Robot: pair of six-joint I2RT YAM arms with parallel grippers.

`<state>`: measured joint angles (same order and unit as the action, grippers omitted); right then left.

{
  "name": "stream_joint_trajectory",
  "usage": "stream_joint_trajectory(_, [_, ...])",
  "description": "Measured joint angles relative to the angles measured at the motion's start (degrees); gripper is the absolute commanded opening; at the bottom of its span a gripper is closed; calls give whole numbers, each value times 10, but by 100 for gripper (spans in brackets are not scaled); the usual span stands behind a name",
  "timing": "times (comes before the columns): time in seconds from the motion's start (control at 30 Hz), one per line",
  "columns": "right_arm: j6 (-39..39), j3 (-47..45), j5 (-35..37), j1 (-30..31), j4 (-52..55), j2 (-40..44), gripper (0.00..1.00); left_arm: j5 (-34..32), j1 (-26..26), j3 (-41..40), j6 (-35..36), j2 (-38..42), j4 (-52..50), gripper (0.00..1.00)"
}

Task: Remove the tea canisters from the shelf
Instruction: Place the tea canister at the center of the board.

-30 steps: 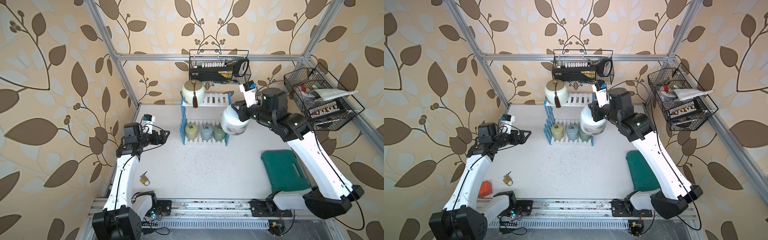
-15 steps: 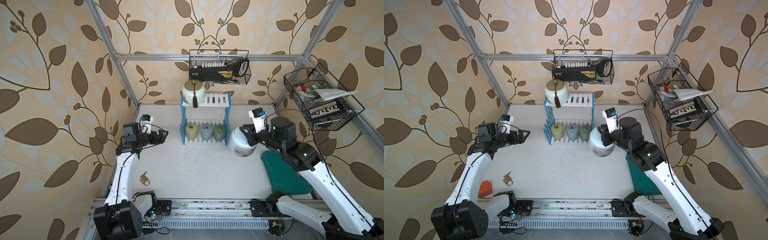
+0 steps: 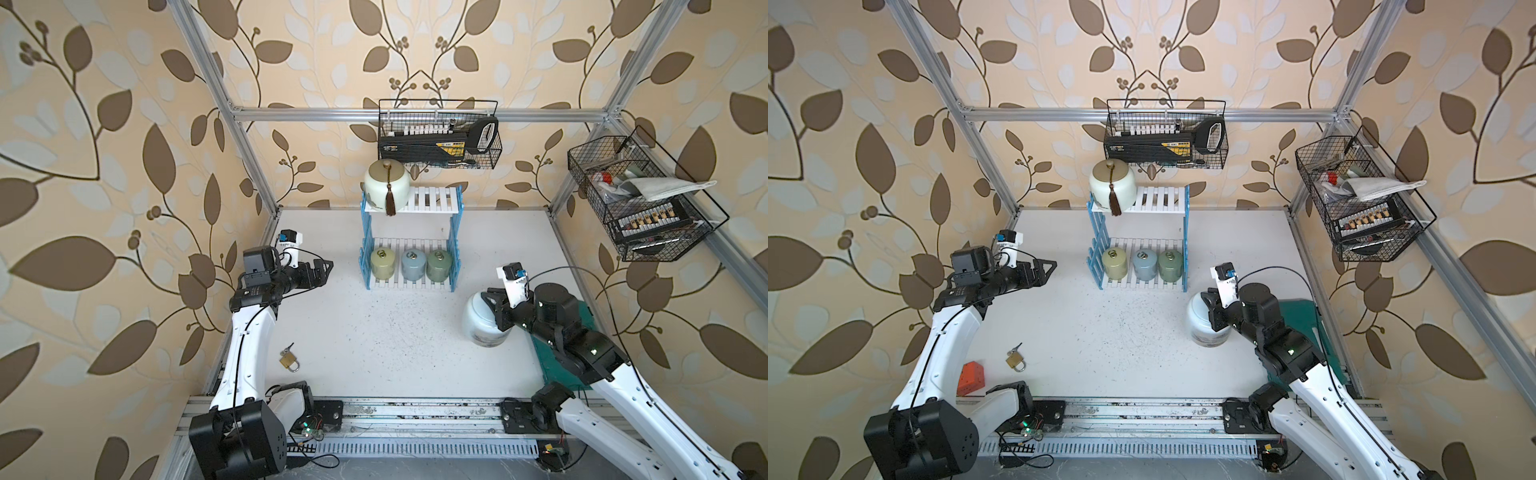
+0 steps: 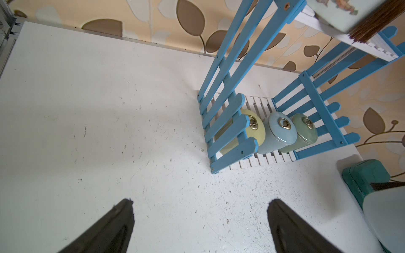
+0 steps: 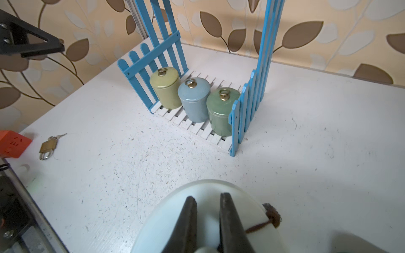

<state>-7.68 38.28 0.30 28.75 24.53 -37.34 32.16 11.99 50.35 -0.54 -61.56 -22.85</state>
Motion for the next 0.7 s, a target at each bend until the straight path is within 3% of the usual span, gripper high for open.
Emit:
stream_joint_trajectory(0.33, [-3, -137, 74, 0, -99, 19, 0, 0, 5, 0, 0, 0, 3, 99])
stream_joint_trajectory(0.7, [-26, -198, 111, 0, -184, 12, 0, 10, 5, -5, -4, 0, 8, 99])
